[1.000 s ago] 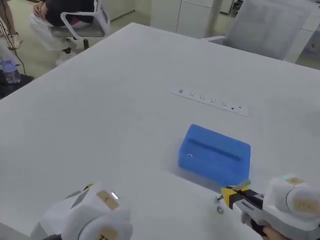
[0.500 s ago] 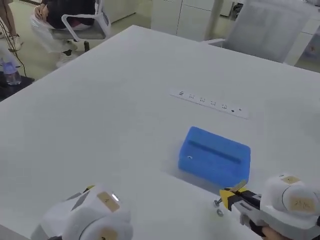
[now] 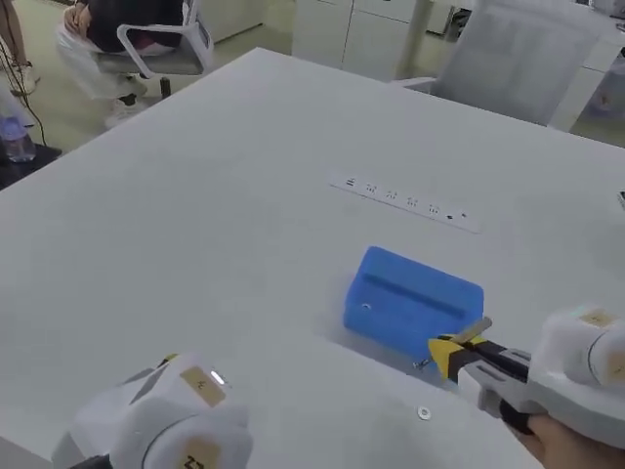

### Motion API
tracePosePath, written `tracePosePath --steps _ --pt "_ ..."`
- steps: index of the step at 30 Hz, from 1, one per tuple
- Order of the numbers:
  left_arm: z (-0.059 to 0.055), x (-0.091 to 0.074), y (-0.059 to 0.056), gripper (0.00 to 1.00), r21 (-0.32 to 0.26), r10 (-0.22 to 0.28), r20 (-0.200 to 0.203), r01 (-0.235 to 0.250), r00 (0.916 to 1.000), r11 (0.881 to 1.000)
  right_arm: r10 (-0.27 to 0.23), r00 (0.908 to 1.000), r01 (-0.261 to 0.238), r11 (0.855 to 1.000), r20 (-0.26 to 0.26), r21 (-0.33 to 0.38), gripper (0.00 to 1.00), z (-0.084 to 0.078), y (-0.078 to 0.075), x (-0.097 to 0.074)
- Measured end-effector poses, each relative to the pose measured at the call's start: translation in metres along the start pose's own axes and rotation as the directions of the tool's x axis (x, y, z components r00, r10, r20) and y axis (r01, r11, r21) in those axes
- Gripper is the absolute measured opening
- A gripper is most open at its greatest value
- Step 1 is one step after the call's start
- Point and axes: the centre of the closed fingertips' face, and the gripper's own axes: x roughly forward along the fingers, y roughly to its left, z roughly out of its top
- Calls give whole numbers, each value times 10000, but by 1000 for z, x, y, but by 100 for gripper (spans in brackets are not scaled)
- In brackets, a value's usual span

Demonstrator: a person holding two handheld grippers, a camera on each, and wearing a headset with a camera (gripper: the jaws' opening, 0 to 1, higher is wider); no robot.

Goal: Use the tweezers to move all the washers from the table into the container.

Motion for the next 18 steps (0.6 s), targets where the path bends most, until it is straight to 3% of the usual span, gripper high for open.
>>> tracePosePath --steps 10,18 --pt "2 -1 0 95 -93 -5 108 6 9999 10000 -491 9977 489 9988 471 61 3 30 -29 16" --pt "0 0 0 95 -80 -2 34 2 10000 10000 -711 9975 711 9975 -2 -15 3 21 -43 49"
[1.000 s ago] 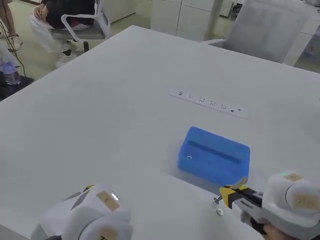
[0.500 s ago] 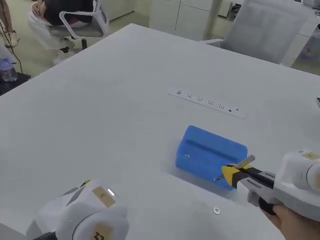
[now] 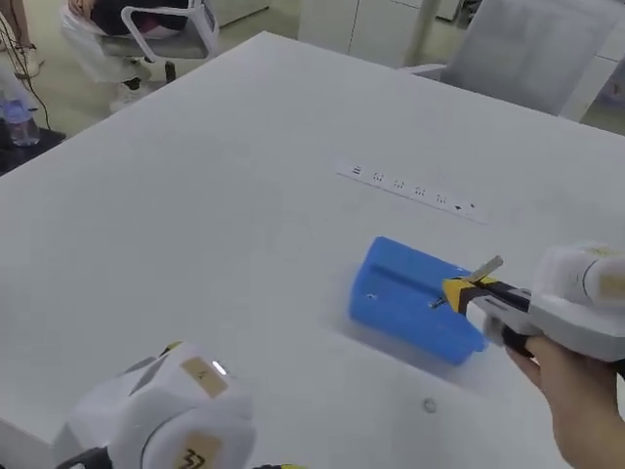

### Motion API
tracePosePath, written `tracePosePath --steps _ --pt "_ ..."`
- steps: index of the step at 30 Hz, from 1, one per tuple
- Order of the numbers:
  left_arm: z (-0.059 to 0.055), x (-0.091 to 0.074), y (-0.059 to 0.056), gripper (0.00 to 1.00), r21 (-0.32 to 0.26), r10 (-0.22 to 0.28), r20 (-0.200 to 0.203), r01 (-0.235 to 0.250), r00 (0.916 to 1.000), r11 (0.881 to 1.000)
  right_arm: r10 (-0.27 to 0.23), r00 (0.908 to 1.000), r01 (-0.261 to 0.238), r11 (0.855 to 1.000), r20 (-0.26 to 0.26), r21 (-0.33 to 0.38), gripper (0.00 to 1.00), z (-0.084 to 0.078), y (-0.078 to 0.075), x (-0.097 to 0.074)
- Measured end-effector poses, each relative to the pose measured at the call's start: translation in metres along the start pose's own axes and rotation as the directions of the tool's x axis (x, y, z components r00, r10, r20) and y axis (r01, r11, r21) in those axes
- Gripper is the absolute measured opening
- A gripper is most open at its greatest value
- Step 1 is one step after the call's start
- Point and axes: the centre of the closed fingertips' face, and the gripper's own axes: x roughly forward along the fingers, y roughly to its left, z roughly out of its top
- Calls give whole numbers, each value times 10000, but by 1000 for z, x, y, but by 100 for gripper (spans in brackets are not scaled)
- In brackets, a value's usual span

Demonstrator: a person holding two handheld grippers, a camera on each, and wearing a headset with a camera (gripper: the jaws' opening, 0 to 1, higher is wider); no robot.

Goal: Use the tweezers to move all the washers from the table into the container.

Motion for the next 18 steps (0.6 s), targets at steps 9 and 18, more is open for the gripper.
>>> tracePosePath --steps 9,18 --pt "-2 1 -1 94 -9 -44 -101 44 9999 10000 -10 9966 -16 9995 -825 -307 3 -29 0 17" --pt "-4 2 -1 94 55 -38 -240 39 9997 10000 -130 9932 90 9993 -1155 -352 3 -43 -8 28"
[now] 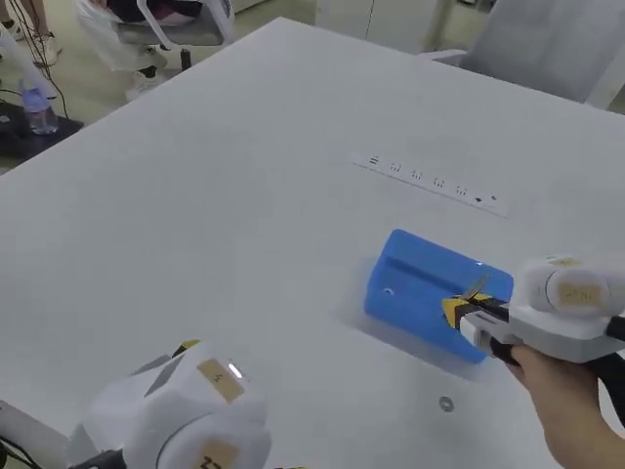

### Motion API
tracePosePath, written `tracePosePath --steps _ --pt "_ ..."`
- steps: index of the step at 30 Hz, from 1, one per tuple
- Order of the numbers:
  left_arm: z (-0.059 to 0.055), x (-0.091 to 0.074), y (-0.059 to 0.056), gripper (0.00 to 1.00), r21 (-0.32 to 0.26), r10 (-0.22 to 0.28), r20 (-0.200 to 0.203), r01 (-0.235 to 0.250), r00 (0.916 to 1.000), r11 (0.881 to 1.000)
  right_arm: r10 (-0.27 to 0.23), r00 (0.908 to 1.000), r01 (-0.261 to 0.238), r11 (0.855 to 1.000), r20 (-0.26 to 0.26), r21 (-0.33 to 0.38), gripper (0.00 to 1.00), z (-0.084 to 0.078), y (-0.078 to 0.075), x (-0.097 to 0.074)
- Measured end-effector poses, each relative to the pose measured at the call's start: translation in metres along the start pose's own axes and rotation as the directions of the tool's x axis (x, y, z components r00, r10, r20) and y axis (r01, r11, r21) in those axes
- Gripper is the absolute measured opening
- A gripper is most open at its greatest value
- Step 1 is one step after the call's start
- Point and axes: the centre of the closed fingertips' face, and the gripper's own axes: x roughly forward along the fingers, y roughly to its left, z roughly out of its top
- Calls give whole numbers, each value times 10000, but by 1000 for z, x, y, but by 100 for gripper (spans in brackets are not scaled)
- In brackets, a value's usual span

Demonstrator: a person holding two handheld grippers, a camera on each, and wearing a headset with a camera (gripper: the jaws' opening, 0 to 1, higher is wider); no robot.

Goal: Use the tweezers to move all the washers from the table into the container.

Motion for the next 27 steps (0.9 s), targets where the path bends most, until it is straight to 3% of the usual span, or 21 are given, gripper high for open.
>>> tracePosePath --steps 11,18,21,27 --pt "-1 0 0 94 17 19 -47 -19 10000 10000 124 9999 -128 9989 100 457 4 5 1 -5" --pt "-1 0 -1 94 73 -7 -59 8 10000 10000 48 9957 -103 9982 922 589 4 27 1 -30" --pt "0 -1 -1 94 63 -16 33 16 10000 10000 139 9921 -231 9971 1245 727 4 35 7 -47" --pt "1 -1 -1 94 66 14 61 -15 10000 10000 205 9888 -319 9967 1480 751 4 30 20 -68"
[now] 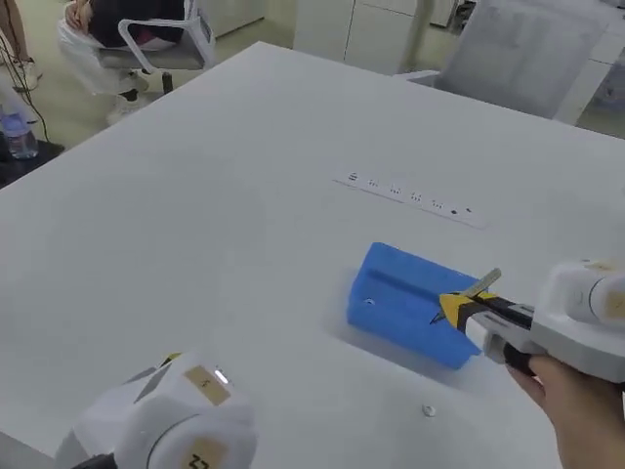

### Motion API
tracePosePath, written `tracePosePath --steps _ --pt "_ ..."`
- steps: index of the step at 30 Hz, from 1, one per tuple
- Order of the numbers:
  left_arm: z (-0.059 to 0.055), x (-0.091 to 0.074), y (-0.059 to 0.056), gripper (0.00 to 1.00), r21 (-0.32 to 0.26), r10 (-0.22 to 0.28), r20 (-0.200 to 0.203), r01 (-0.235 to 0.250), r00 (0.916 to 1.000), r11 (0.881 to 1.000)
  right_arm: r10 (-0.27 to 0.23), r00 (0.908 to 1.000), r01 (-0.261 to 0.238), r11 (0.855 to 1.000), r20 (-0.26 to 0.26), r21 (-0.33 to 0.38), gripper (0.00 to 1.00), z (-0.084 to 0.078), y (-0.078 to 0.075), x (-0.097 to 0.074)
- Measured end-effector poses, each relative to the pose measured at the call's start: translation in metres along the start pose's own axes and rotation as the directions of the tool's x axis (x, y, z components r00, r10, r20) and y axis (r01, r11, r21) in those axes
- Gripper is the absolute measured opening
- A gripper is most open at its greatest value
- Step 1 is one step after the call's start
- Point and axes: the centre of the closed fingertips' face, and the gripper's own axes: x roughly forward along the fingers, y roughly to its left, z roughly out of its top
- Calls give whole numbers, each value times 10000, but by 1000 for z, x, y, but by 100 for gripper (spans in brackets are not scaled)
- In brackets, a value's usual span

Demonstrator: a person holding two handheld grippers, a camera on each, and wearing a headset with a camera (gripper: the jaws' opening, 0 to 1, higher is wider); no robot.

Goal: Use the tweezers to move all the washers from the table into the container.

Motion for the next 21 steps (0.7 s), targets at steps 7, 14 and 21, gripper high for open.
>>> tracePosePath --steps 7,14,21 --pt "1 0 0 94 55 7 48 -7 10000 10000 40 9994 -38 10000 -334 60 3 -26 11 -16" --pt "1 0 0 94 29 -35 40 35 10000 10000 -40 9958 59 9998 -916 203 3 -59 21 -23" --pt "0 1 -1 94 119 -60 -11 60 10000 9999 -115 9918 143 9997 -1274 212 3 -74 19 -16"
